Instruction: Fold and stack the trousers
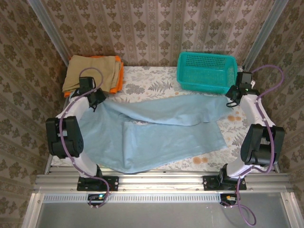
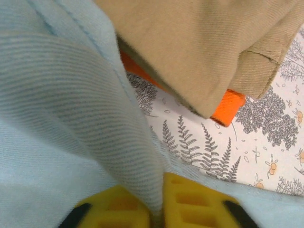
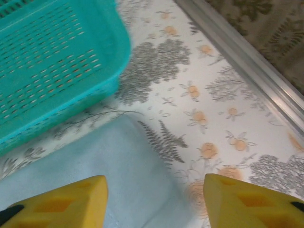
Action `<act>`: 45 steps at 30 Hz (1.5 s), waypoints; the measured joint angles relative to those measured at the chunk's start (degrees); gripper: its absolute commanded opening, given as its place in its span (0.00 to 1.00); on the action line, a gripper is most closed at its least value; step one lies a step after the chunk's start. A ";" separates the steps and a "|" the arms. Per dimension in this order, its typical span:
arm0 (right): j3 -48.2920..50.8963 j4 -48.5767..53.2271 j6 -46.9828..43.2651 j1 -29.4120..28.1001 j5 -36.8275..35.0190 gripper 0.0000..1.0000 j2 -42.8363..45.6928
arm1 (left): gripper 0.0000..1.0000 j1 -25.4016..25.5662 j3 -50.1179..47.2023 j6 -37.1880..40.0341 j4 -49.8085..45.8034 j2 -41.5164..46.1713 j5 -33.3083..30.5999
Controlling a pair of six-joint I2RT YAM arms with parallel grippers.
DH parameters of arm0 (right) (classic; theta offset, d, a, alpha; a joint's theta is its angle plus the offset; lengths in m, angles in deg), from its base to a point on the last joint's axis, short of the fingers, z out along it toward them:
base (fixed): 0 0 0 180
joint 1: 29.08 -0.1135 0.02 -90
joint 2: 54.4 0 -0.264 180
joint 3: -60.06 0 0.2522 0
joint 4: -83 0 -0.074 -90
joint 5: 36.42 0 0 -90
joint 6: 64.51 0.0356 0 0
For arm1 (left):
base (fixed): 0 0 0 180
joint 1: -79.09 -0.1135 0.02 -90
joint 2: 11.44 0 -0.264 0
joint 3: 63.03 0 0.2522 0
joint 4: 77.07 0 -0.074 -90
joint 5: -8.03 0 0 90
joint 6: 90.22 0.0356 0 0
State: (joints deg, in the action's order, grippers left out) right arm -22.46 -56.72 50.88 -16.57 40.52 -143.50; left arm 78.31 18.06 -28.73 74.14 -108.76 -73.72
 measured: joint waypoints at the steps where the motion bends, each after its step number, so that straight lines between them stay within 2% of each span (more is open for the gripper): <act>1: 0.02 0.28 0.39 0.04 -0.04 0.59 0.17 | 0.67 0.07 0.17 -0.02 0.31 -0.24 0.55; 3: 1.14 0.42 1.38 -0.48 0.66 0.60 1.55 | 0.73 0.44 0.07 -0.07 0.28 0.33 1.20; 7: 7.85 0.87 3.17 -4.17 3.80 0.58 9.60 | 0.76 3.26 -2.95 -0.24 -0.17 7.21 1.46; 8: 9.51 1.20 3.50 -5.99 4.66 0.53 12.07 | 0.76 4.79 -4.35 -0.24 -0.76 10.25 1.27; 10: 12.20 1.55 4.22 -10.75 6.78 0.38 15.98 | 0.76 8.87 -7.10 -0.24 -1.88 16.33 0.72; 13: 16.35 1.55 5.84 -20.11 10.19 0.10 18.21 | 0.76 16.46 -13.38 -0.94 -1.86 24.68 0.37; 14: 17.46 1.70 6.49 -23.45 11.34 0.03 17.64 | 0.76 18.64 -16.20 -1.57 -1.70 26.82 0.39; 15: 17.88 2.27 6.64 -27.12 12.52 0.00 15.93 | 0.76 20.31 -19.30 -2.25 -1.60 28.44 0.35; 18: 17.46 2.47 7.76 -35.01 14.56 0.00 8.35 | 0.77 21.92 -27.23 -4.42 -1.90 30.47 -0.59; 21: 17.16 2.62 8.59 -37.83 16.06 0.00 0.74 | 0.79 21.59 -32.24 -6.23 -2.62 30.71 -2.12; 25: 19.15 3.32 11.06 -36.98 16.37 0.00 -1.70 | 0.80 20.92 -32.96 -7.58 -1.62 30.69 -2.80; 32: 26.25 4.07 16.68 -34.18 18.16 0.00 3.87 | 0.81 19.04 -32.39 -8.52 1.75 29.75 -1.36; 37: 32.06 5.57 19.98 -26.34 22.34 0.00 10.60 | 0.82 17.62 -32.15 -8.94 3.48 29.68 0.61; 41: 35.87 11.96 21.51 -18.43 22.47 0.00 19.21 | 0.83 15.89 -32.17 -9.42 5.33 30.05 2.56; 45: 35.93 16.63 22.10 -15.41 21.66 0.00 24.98 | 0.83 14.21 -32.33 -9.46 7.13 29.79 4.44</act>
State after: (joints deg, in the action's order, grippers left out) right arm 13.48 -40.09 72.97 -31.98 62.18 -118.52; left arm 92.52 -14.27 -38.20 81.26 -78.97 -69.29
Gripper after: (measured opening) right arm 0.059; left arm 0.825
